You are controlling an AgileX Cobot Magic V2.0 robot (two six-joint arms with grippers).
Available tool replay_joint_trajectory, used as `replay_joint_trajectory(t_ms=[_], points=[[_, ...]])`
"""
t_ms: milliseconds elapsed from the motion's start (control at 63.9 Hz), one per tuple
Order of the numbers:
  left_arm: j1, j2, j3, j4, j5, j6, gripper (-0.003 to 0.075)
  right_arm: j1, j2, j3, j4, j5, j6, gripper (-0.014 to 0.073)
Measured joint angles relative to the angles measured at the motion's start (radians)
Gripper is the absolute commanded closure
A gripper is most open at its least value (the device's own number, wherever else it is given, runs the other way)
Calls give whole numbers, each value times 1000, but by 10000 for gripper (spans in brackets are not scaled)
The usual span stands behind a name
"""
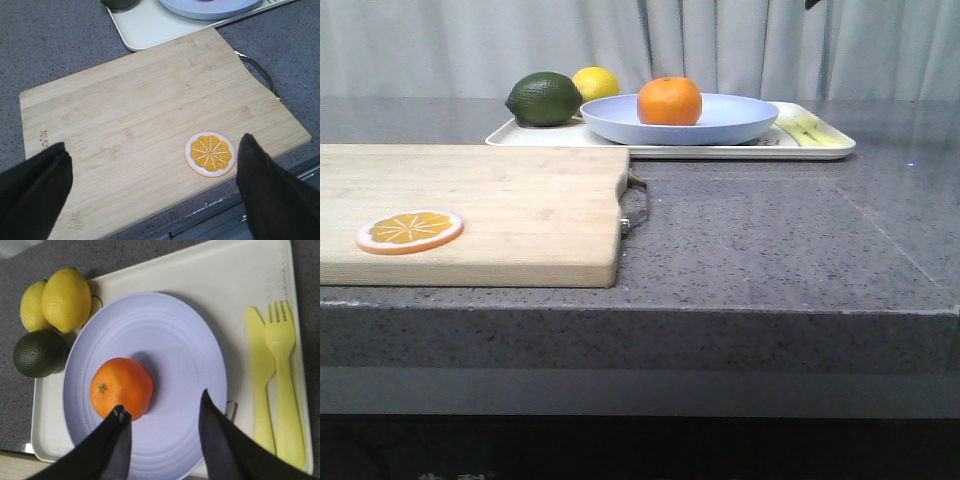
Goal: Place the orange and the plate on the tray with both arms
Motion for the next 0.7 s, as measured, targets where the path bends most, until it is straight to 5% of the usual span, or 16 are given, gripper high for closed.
replay_joint_trajectory(t_ms=[282,705], points=[[0,0,0,-11,3,0,78,0,-172,46,-17,8,-118,244],[0,0,0,-56,15,0,78,2,-720,736,-151,-8,-342,244]])
